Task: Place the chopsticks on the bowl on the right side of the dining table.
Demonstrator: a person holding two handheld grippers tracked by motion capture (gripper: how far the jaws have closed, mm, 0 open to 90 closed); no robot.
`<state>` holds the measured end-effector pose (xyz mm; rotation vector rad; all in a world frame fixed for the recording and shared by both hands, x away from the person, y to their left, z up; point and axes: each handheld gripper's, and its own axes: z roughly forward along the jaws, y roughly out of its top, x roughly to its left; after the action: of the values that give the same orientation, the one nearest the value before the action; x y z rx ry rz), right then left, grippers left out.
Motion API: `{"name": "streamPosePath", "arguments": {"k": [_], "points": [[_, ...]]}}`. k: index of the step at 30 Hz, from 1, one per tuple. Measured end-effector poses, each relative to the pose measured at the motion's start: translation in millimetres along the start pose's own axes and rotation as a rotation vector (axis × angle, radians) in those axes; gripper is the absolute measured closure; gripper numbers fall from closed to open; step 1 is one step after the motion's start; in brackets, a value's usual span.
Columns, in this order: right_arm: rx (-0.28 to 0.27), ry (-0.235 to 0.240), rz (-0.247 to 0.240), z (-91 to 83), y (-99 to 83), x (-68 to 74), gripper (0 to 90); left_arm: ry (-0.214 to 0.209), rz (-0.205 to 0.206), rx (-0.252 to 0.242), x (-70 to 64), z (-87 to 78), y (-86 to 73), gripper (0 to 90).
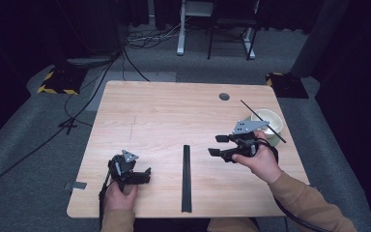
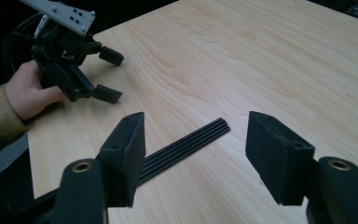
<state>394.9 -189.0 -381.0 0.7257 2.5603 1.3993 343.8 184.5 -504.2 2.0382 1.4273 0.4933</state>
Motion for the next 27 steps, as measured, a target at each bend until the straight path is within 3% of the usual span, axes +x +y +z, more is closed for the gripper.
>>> {"name": "streamPosePath", "arguments": {"k": [14, 27], "points": [[0.027, 0.04, 0.003, 30.8, -17.3, 21.9, 38.5, -0.001, 0.0, -0.001, 0.0, 0.1, 0.0, 0.5], [0.054, 0.035, -0.016, 54.0, -38.2, 31.7, 37.3, 0.0, 0.0, 0.0, 0.0, 0.0, 0.0, 0.5]]}}
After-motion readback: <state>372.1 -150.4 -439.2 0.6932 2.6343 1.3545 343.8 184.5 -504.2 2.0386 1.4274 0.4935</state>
